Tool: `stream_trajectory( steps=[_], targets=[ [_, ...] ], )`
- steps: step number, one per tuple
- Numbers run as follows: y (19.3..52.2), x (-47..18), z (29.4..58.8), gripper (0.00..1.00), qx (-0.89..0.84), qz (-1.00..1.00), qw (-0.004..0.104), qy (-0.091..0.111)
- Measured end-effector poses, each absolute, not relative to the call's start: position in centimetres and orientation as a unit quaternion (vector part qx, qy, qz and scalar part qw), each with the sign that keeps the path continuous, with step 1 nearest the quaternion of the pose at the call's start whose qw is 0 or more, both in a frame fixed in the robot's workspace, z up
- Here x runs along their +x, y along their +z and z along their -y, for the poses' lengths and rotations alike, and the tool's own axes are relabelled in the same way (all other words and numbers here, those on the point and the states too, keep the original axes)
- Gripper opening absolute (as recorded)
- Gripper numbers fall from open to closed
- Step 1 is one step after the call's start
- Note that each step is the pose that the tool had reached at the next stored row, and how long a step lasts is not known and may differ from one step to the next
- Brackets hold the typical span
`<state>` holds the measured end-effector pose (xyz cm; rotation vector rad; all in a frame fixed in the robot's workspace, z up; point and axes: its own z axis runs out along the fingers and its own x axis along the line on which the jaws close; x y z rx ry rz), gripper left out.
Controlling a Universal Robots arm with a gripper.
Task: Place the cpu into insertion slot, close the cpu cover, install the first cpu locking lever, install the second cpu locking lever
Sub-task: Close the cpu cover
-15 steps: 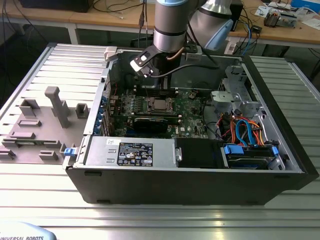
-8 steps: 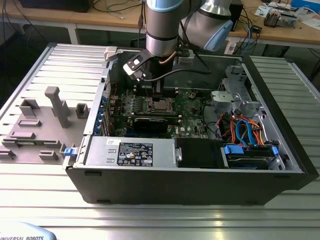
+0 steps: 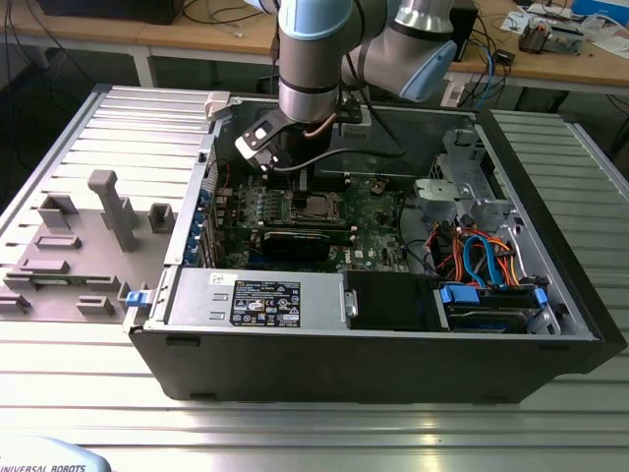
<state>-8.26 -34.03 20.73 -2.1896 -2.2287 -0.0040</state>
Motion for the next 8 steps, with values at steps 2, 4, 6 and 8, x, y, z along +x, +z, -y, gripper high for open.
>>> stream_trajectory(
  steps=[2,4,6,8],
  targets=[
    [20.63,-8.26,34.04,0.11,-0.701,0.713,0.009,-0.001],
    [20.61,-8.26,34.03,0.11,-0.701,0.713,0.009,-0.001],
    [20.52,-8.26,34.03,0.11,-0.701,0.713,0.009,-0.001],
    [20.51,-8.26,34.03,0.11,-0.701,0.713,0.009,-0.001]
  ],
)
